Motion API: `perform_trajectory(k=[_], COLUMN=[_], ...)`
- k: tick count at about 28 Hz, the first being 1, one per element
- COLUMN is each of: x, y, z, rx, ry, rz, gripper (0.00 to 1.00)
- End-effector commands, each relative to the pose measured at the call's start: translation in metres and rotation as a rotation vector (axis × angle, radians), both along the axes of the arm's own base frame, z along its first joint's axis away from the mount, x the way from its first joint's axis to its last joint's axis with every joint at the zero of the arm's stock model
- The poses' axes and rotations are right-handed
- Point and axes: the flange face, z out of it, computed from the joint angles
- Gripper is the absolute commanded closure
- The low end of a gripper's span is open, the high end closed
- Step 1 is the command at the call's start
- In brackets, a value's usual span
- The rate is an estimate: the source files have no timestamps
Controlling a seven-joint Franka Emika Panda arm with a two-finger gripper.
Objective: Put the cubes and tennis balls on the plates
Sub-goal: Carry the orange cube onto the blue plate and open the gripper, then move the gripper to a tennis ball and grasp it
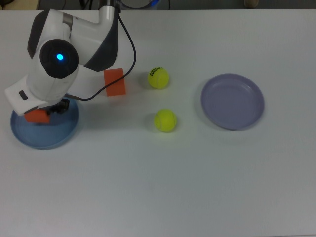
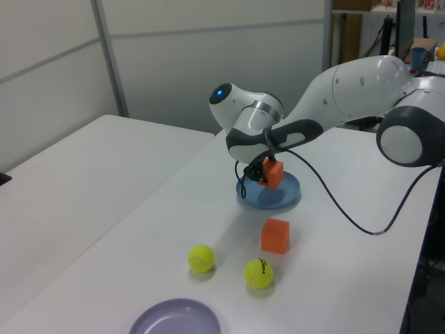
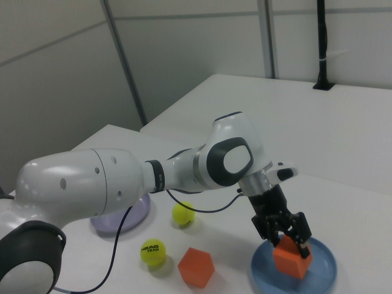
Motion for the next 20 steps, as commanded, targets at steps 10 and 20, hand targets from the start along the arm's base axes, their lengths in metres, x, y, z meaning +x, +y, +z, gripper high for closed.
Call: perform_trajectory(k=[10,20], x=[0.011,0.016], y=[0.035,0.157], z=[0.029,0.064], rx=[0.045,0.137], ry=[-0.073,-0.147], rz=[0.04,0.167], gripper=[0.0,0.0])
